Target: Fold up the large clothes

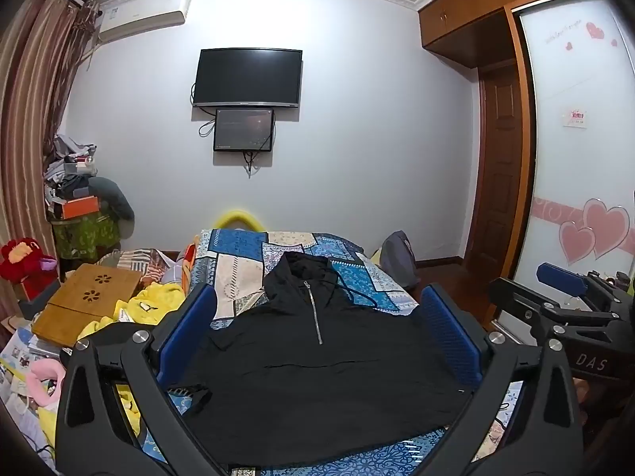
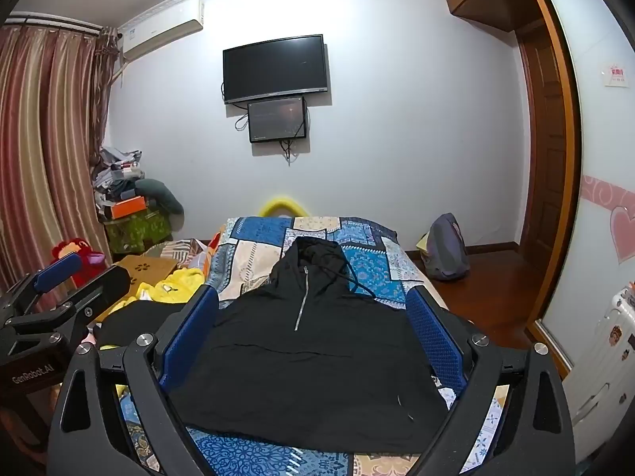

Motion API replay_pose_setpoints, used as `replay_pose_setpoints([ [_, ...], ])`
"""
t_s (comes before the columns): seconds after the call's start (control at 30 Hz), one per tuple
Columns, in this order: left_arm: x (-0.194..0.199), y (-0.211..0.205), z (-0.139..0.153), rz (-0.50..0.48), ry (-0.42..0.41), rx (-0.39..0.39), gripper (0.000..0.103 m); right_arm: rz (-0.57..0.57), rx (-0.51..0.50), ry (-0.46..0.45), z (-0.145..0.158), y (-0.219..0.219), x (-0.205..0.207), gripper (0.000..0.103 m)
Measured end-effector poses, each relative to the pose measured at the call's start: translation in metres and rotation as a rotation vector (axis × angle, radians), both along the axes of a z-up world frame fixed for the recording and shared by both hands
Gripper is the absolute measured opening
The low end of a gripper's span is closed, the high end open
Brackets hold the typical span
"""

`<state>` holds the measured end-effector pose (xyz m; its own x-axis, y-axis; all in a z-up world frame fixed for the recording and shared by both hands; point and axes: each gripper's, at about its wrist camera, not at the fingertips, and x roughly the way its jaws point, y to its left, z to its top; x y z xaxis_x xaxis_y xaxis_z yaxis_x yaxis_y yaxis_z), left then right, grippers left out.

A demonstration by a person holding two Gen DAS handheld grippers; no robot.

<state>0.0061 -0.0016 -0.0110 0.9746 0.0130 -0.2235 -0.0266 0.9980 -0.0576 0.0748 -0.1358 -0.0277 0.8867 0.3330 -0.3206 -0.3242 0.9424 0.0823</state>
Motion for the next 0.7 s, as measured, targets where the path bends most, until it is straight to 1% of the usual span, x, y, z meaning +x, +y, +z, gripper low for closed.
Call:
replay_pose_setpoints([
  [0.7,0.0007,0.0021,0.0047,0.006,0.009,-0.011,0.103,0.003,-0.002,-0.001,-0.0031,0.0044,-0.0034,0.094],
])
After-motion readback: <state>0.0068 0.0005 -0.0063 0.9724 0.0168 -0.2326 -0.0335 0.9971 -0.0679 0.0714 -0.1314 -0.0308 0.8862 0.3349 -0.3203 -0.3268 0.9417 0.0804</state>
